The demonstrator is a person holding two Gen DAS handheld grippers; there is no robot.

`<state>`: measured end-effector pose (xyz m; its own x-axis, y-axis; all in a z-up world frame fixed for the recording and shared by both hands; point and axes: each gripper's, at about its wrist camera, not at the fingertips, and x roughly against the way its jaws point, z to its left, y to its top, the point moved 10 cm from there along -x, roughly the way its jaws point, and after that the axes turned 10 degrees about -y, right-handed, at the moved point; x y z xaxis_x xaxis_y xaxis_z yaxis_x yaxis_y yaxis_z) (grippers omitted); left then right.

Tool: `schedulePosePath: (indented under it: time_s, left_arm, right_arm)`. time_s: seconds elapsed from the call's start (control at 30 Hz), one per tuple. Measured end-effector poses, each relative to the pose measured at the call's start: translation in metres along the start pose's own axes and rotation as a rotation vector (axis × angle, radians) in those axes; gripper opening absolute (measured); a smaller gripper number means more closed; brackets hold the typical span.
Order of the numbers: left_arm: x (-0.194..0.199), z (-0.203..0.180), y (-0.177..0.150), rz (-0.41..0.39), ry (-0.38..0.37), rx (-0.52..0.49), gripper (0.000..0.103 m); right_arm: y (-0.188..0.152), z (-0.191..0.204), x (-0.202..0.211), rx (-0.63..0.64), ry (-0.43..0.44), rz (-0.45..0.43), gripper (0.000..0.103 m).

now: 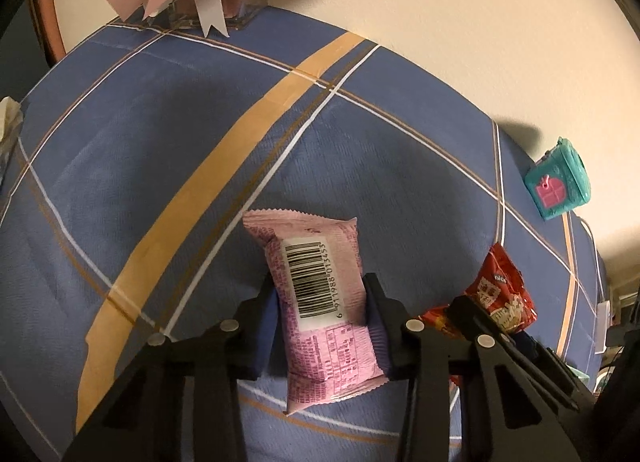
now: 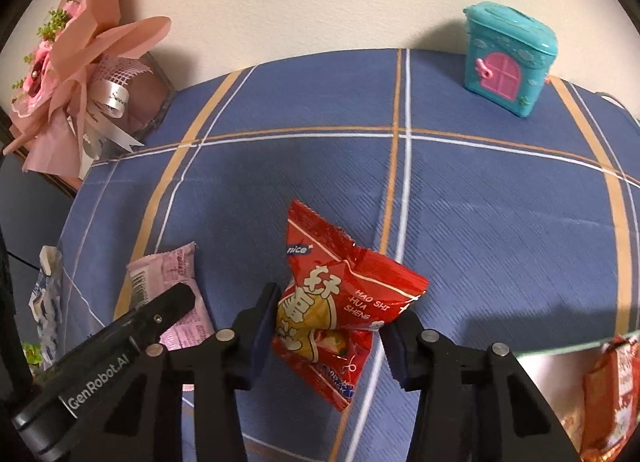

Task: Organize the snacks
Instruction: 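Grasp the red snack bag with right tool while left tool grasps the pink packet, then carry the red snack bag with right tool into the tray while left tool carries the pink packet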

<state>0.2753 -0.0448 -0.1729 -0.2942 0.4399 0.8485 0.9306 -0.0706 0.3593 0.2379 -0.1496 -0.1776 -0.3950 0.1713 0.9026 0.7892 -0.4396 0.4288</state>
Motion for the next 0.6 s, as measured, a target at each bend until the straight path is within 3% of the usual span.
schedulePosePath:
  time_s: [0.27, 0.37, 0.6]
  left_arm:
    - [0.029, -0.011, -0.017, 0.012, 0.022, 0.029, 0.041]
    - [0.048, -0.016, -0.026, 0.001, -0.009, 0.045, 0.041]
    - [0.074, -0.024, -0.052, -0.011, 0.002, 0.023, 0.041]
  right_arm:
    - [-0.026, -0.012, 0.031, -0.007, 0.006, -0.002, 0.05]
    - [-0.037, -0.018, 0.045, -0.004, -0.005, -0.007, 0.05]
    - [-0.064, -0.034, 0.078, -0.019, 0.003, -0.027, 0.05]
